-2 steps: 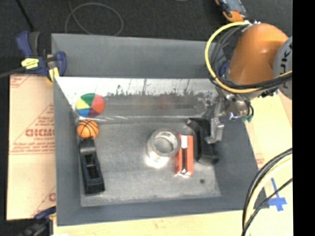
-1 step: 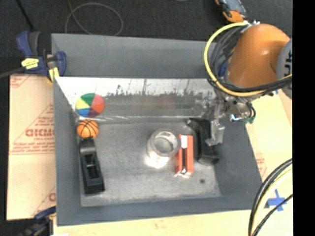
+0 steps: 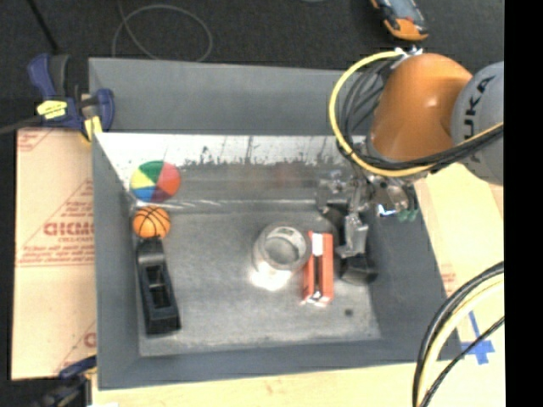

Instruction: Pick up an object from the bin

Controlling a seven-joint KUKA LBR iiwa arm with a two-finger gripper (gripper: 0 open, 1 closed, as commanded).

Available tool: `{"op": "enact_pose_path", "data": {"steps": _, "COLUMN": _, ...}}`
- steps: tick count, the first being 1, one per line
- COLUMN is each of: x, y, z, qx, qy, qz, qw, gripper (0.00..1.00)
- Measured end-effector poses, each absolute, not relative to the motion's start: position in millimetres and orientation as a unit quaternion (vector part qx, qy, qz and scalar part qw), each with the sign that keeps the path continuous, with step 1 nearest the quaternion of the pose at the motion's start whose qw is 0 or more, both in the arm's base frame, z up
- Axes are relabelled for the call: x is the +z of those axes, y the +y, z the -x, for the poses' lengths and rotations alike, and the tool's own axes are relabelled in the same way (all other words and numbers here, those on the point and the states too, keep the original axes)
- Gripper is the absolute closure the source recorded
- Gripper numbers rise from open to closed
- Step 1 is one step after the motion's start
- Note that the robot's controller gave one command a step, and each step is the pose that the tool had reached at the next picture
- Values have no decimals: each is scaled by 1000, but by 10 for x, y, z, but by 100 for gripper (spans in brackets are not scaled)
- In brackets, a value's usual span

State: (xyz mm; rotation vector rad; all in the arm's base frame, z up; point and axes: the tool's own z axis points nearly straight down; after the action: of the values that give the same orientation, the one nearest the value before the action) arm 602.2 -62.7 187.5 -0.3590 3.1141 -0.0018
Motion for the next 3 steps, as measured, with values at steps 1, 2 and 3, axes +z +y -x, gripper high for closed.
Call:
{"op": "enact_pose_path", "data": {"steps": 1, "x": 1681, "y": -509, "z": -5994, "qx": 0, "qy": 1000, "qz": -9, "qw": 2, "gripper": 0}}
{"op": "enact_pose_path", "data": {"steps": 2, "x": 1220, "y": -331, "z": -5742, "qx": -1, "qy": 1000, "qz": 27, "qw": 4, "gripper": 0}}
{"op": "enact_pose_path", "data": {"steps": 3, "x": 805, "y": -251, "z": -5578, "qx": 0, "qy": 1000, "qz": 32, "qw": -1, "gripper": 0}}
